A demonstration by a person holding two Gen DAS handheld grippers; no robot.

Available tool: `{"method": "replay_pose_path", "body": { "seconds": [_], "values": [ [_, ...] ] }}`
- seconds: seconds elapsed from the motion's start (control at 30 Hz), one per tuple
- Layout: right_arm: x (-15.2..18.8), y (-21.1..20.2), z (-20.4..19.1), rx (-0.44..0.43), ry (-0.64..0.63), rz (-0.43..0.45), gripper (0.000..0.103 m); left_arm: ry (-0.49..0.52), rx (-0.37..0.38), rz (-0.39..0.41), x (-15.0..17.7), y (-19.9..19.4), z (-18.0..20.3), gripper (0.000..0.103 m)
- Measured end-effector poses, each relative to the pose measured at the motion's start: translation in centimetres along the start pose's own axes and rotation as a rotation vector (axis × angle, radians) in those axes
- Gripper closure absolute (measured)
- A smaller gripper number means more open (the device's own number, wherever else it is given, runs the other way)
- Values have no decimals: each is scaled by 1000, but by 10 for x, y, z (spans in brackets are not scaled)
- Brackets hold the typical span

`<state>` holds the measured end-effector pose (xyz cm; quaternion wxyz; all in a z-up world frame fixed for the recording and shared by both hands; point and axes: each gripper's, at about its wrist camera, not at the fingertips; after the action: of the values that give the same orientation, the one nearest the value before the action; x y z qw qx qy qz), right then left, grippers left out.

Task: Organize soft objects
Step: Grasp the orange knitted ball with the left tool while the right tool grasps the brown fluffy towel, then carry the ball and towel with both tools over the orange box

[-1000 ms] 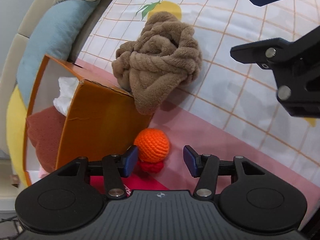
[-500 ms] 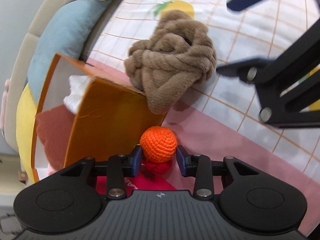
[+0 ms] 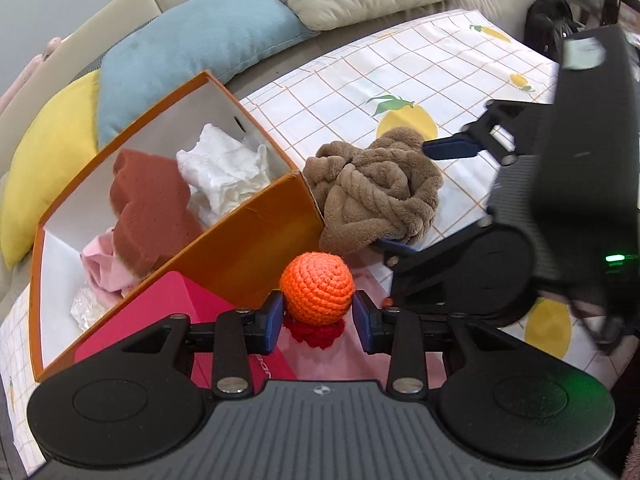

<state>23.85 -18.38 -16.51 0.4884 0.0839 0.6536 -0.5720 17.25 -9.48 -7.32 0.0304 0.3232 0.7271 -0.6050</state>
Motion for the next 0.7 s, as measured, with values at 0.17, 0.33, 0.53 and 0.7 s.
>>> {"method": "replay_pose_path", "body": {
  "seconds": [0.17, 0.33, 0.53, 0.7],
  "values": [
    [-4, 14, -15, 33, -95, -20, 30, -32, 17, 12, 5, -8, -3, 61],
    [-8, 17, -9, 67, -60, -45, 53, -54, 30, 40, 9, -13, -6, 61],
    [-12, 3, -12, 80, -68, -44, 69, -86, 51, 101, 13, -33, -11, 61],
    [-14, -31, -16, 104, -49, -10, 69, -126, 59, 157, 20, -52, -21, 61]
  ]
}}
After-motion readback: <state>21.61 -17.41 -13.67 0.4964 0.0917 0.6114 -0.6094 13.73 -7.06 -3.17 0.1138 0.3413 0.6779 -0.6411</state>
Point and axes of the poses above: each gripper's, at about its wrist camera, not at the fingertips, and y roughly the way its jaws point, z to its right, x to its underside, and after that the axes turned 2 degrees about y, right-handed
